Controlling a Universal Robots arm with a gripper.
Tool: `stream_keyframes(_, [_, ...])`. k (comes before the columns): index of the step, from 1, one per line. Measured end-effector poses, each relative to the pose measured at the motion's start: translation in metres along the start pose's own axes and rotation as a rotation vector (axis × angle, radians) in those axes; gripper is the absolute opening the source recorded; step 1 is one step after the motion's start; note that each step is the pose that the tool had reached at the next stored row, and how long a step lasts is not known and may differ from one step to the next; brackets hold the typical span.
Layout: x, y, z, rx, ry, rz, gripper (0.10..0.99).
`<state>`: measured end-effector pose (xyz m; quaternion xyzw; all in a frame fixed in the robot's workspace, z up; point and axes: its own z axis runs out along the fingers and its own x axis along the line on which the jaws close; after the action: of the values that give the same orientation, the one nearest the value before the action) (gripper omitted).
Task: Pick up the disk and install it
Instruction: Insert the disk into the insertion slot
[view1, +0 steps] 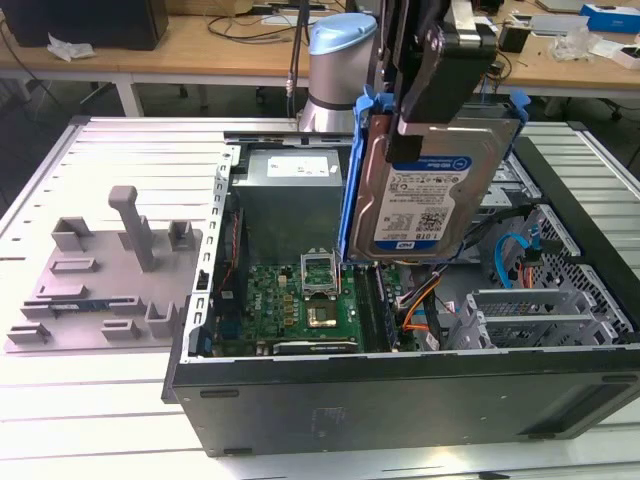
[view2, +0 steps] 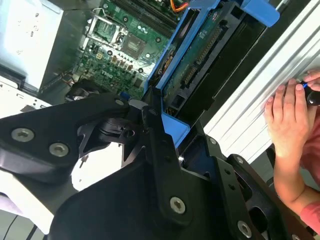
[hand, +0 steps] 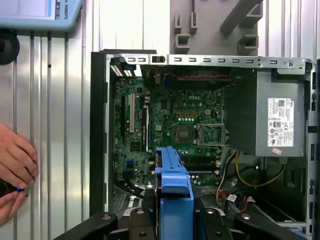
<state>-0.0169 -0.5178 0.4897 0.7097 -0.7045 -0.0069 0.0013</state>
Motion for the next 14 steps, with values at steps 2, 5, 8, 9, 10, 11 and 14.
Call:
stream_keyframes(2, [0.0022, -0.0071, 0.0002, 0.0, 0.0, 0.0, 0.365])
stream_keyframes(5, [0.0039, -0.0148, 0.0005, 0.0, 0.0, 0.0, 0.365])
stream_keyframes(8, [0.0057, -0.0204, 0.001, 0.0, 0.0, 0.0, 0.365])
stream_keyframes(9, [0.0074, -0.0229, 0.0014, 0.001, 0.0, 0.0, 0.365])
stream_keyframes(10, [0.0095, -0.0253, 0.0021, 0.003, 0.0001, 0.0, 0.365])
stream_keyframes(11, [0.0111, -0.0268, 0.0026, 0.004, 0.0, 0.0, 0.365])
stream_keyframes(14, [0.014, -0.0306, 0.0033, 0.007, 0.0001, 0.0, 0.365])
